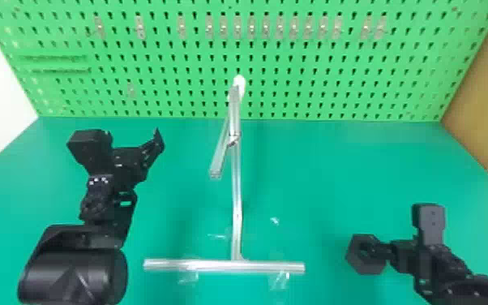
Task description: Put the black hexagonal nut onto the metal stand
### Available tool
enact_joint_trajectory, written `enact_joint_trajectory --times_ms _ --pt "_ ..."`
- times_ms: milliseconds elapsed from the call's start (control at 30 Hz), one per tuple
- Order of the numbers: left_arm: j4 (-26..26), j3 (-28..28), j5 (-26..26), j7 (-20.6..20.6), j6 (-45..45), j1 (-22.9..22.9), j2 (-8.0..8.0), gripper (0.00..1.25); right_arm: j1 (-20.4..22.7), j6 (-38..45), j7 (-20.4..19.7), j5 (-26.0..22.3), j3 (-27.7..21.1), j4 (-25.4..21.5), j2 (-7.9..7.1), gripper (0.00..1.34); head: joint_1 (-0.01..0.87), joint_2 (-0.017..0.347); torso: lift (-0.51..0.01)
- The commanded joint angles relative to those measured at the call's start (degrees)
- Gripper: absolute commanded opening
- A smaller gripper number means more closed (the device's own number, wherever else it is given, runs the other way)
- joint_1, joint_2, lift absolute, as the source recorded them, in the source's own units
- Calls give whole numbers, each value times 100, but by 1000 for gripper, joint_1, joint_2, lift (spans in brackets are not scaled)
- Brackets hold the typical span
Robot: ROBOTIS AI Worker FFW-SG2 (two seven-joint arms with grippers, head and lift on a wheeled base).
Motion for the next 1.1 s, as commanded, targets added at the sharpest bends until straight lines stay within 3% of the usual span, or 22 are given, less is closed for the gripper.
enact_joint_trajectory --times_ms 0,600,1067 --pt "-1 0 0 0 0 -5 0 1081 0 11 0 15 -14 45 -8 1243 693 81 -1" --pt "8 -9 0 0 0 -22 0 1081 -105 -121 97 94 -14 423 27 1244 693 81 -1" --pt "8 0 0 0 0 -22 0 1081 -123 -130 105 103 22 467 36 1193 693 81 -1"
